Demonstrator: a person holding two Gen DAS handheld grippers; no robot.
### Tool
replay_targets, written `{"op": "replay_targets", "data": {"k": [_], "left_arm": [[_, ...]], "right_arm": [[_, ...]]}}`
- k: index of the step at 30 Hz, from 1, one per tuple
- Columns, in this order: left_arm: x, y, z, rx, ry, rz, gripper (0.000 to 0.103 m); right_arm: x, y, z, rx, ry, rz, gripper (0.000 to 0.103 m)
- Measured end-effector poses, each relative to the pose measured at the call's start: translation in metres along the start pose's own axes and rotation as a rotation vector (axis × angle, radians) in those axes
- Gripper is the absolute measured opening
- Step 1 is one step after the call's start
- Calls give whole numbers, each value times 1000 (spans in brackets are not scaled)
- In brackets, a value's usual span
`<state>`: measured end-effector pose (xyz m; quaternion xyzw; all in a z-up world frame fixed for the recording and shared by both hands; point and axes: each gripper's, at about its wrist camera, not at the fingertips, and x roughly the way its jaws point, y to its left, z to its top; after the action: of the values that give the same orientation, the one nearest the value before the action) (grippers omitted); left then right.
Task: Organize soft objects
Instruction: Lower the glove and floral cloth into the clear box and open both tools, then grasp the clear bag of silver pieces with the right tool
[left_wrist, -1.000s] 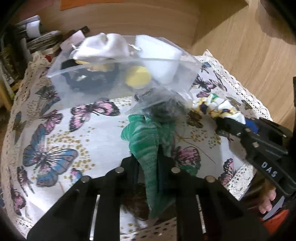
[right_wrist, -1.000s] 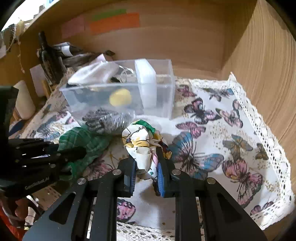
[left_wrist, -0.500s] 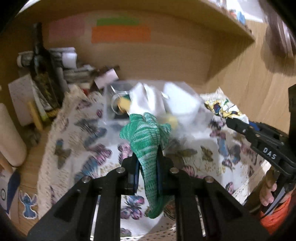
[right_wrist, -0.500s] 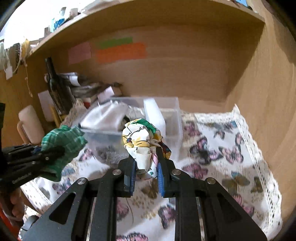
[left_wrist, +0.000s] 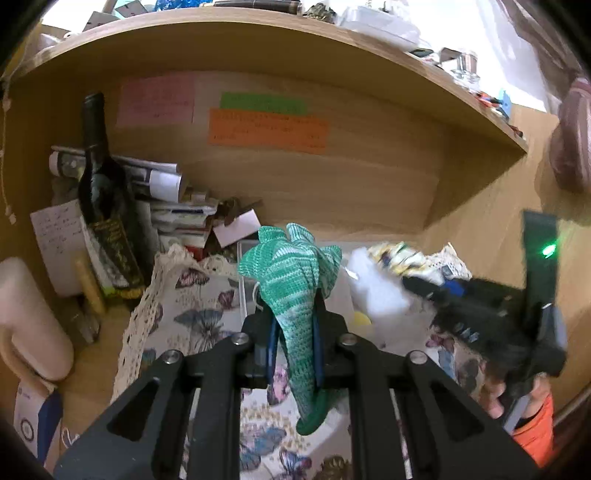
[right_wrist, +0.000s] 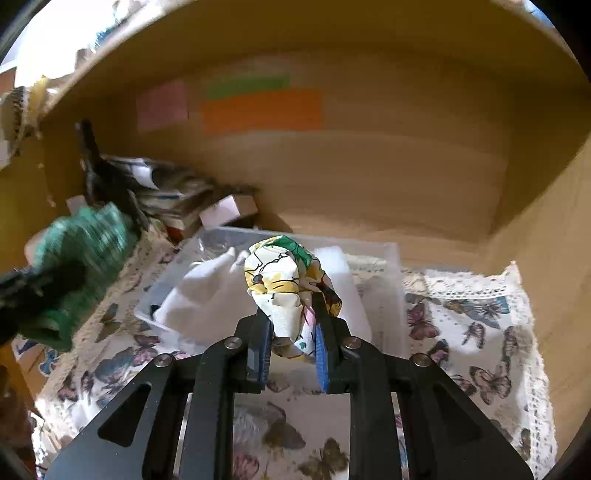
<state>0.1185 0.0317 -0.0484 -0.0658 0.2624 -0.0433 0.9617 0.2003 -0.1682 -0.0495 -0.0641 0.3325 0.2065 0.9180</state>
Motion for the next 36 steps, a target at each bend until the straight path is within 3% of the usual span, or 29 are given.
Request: {"op": "replay_targets", "data": {"k": [9,16,22,28,36], "left_arm": [[53,-1,19,38,39,37,15],[102,-1,12,51,137,42,15],[137,0,2,33,242,11,15],[157,-4,-7,50,304,18,19],[141,8,-13,9,331,-11,33]], "right_arm": [[55,-2,-12,3,136,6,21],[34,-3,-20,-6,106,10,49],[3,-1,-28,-17,59,50,61],[3,10,-50,-37,121,87,62],[31,23,-70,-31,245,148,62]]}}
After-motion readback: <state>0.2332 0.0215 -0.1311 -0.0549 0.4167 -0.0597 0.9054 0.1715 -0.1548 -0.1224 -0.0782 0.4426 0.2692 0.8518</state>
